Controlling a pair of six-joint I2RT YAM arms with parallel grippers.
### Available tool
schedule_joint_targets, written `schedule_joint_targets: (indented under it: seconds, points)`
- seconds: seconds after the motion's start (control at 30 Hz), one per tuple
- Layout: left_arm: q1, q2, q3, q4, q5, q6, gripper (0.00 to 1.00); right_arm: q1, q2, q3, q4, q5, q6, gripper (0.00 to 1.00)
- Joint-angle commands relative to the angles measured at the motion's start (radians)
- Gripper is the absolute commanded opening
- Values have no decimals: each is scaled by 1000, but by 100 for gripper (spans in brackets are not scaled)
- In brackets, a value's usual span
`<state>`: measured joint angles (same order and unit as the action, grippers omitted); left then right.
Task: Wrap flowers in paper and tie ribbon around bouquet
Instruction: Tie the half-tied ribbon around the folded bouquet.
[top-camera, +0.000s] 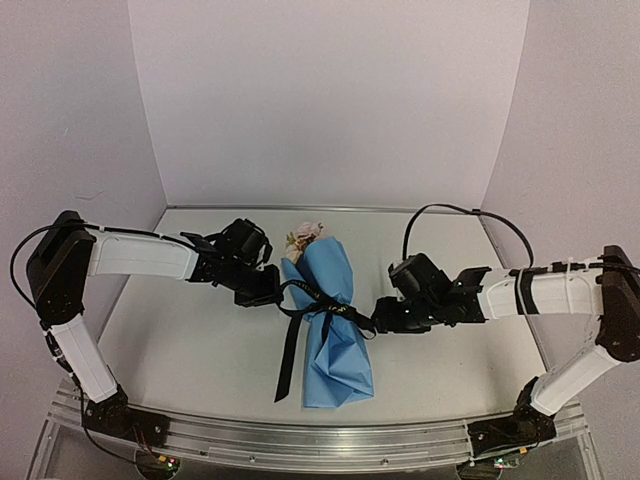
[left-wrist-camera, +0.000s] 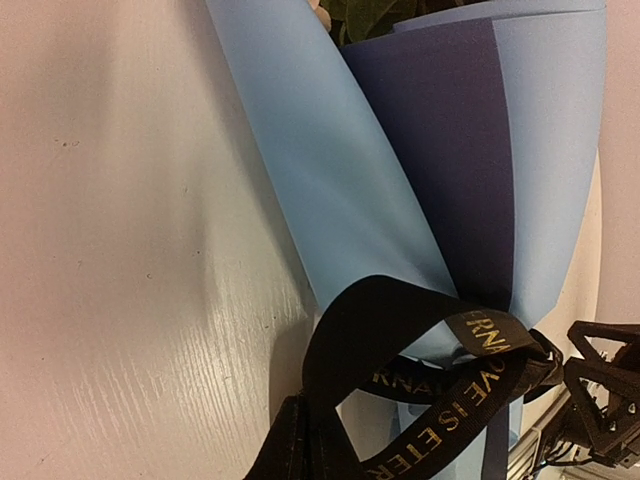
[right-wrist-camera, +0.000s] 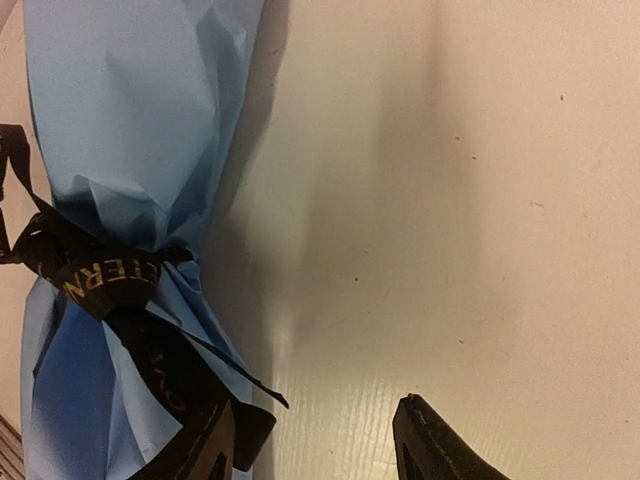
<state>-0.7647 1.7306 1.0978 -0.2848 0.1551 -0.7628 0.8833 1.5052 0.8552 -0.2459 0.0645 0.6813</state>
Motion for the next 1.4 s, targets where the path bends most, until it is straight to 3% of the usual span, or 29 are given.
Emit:
schedule_joint_targets:
  seconds: [0.0,0.37,0.63,0.7,0.87,1.37]
  points:
    - [4,-21,50,35,0,5,4,2,58,33,68,-27,-38,56]
    - [3,-15,60,33,8,13,7,2,165,112,96,-57,-94,50]
    - [4,-10,74,30,11,36,25,2,164,107,88,-36,-70,6]
    - [4,-7,84,23,3,43,32,2,156,103,69,-13,-62,1]
    - [4,2,109,-6,-19,55,44,2,123,70,36,25,-34,0]
    - [-6,-29,58,-3,4,-66,56,3,34,-19,11,62,12,0]
